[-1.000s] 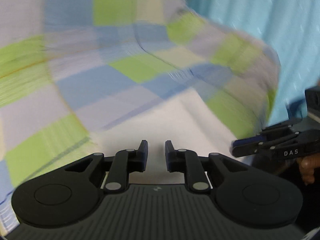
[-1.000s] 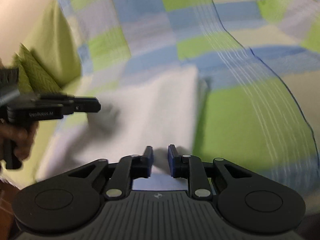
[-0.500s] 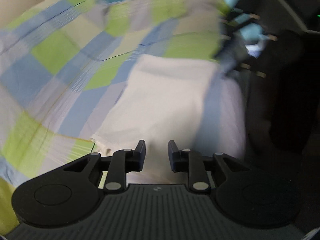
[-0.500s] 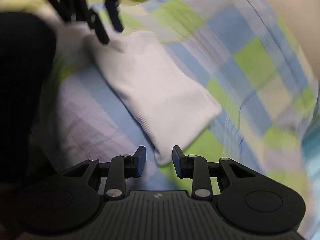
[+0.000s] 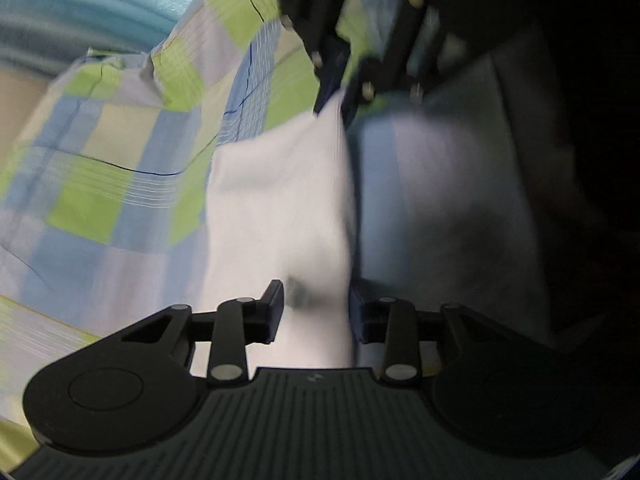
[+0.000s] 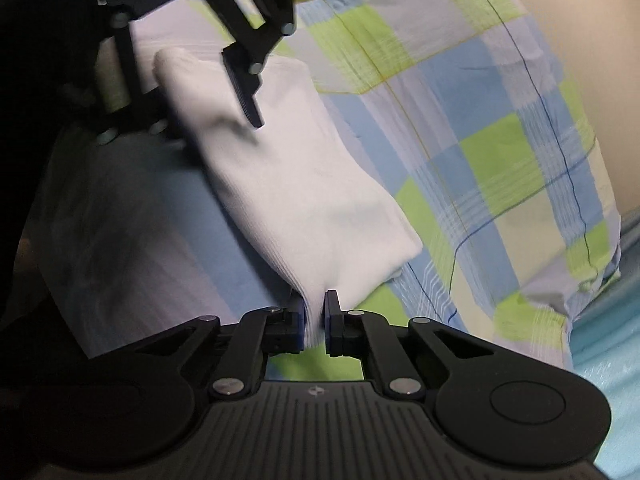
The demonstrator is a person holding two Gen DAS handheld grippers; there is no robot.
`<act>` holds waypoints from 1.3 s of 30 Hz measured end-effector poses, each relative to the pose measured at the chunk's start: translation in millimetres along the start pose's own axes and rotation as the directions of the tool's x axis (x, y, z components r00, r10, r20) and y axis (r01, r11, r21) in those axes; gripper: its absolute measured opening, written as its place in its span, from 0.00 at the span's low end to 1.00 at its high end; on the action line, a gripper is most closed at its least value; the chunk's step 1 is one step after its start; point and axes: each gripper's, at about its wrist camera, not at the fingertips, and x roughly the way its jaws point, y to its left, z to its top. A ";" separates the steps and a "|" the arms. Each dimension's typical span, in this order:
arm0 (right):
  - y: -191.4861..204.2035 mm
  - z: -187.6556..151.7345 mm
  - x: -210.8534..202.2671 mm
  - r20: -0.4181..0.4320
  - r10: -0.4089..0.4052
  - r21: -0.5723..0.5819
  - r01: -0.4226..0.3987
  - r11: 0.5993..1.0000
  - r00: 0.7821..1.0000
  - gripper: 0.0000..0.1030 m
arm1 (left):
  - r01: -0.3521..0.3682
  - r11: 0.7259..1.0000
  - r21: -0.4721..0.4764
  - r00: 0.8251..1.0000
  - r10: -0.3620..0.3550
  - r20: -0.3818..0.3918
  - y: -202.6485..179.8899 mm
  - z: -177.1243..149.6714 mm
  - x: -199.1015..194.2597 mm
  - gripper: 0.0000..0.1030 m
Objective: Fold clothes
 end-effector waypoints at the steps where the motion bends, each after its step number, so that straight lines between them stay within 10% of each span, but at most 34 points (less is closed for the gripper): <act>1: 0.0 -2.3 -0.5 0.003 0.001 -0.009 -0.001 1.000 1.000 0.05 | -0.012 1.000 0.009 1.000 0.012 -0.005 0.7 -0.2 -2.1 0.09; 12: 10.1 -17.7 -0.3 -0.020 0.041 -0.035 -0.041 0.999 0.999 0.05 | 0.195 0.965 -0.173 0.981 -0.196 0.009 26.8 3.1 -20.6 0.08; 17: 0.1 -25.9 -4.1 -0.055 0.051 0.030 -0.050 0.998 0.997 0.09 | 0.285 0.887 -0.363 0.957 -0.283 0.060 62.1 -16.1 -37.9 0.25; 25: -30.7 -40.3 -2.6 -0.092 0.029 0.244 -0.006 0.970 0.995 0.12 | 0.135 0.729 -0.670 0.991 -0.103 0.088 137.5 -54.1 -17.9 0.26; 30: -37.6 -20.7 8.1 -0.037 0.065 0.304 -0.051 0.951 0.997 0.12 | 0.072 0.741 -0.667 0.992 -0.120 -0.026 140.8 -65.4 26.9 0.17; 39: -69.5 14.5 40.5 0.101 0.099 0.439 -0.134 0.888 0.990 0.12 | 0.090 0.706 -0.703 0.993 -0.118 0.009 130.8 -73.3 20.2 0.16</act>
